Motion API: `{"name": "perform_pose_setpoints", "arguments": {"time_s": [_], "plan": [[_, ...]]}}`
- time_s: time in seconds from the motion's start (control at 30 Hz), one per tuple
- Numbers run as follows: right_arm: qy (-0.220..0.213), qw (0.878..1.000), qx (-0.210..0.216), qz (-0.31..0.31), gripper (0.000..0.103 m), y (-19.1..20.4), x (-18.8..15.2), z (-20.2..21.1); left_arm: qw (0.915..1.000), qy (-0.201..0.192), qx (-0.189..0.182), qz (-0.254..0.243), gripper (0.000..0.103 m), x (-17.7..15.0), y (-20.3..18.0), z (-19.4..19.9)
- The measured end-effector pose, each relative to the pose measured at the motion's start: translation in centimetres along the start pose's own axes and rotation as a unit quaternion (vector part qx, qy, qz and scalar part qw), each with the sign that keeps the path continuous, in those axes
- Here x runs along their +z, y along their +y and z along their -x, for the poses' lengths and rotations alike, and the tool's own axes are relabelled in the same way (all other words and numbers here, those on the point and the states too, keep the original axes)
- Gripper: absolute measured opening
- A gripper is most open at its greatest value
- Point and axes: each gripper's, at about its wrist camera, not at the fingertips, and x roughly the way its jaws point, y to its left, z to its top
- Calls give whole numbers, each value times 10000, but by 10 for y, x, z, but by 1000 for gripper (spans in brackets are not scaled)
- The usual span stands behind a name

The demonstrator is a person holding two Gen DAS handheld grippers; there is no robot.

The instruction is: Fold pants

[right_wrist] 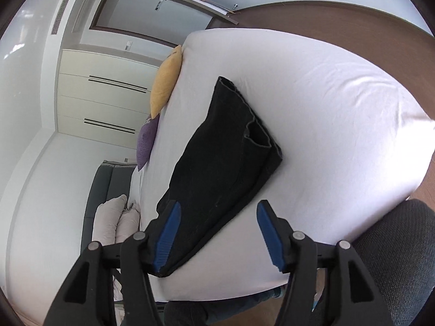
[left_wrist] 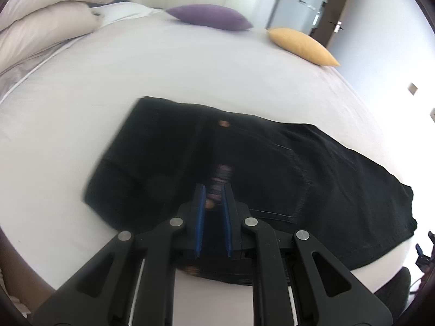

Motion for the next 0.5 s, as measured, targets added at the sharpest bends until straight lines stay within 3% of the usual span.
{"name": "perform_pose_setpoints", "arguments": {"time_s": [0.1,0.2,0.37,0.5], "plan": [[-87,9985,130,-519,65,-18,-2,-8,9966,233,-706,-351,11,-3,-66,-17],[-136,9988,171,-448,65,-16,-2,-22,9901,428,-1151,-682,11,-7,-128,-38],[-311,9983,132,-482,64,-15,1,-45,9811,821,-1518,-873,11,-18,-205,-86],[-438,9978,129,-473,61,-13,4,-53,9776,955,-1657,-882,11,-21,-230,-93]]}}
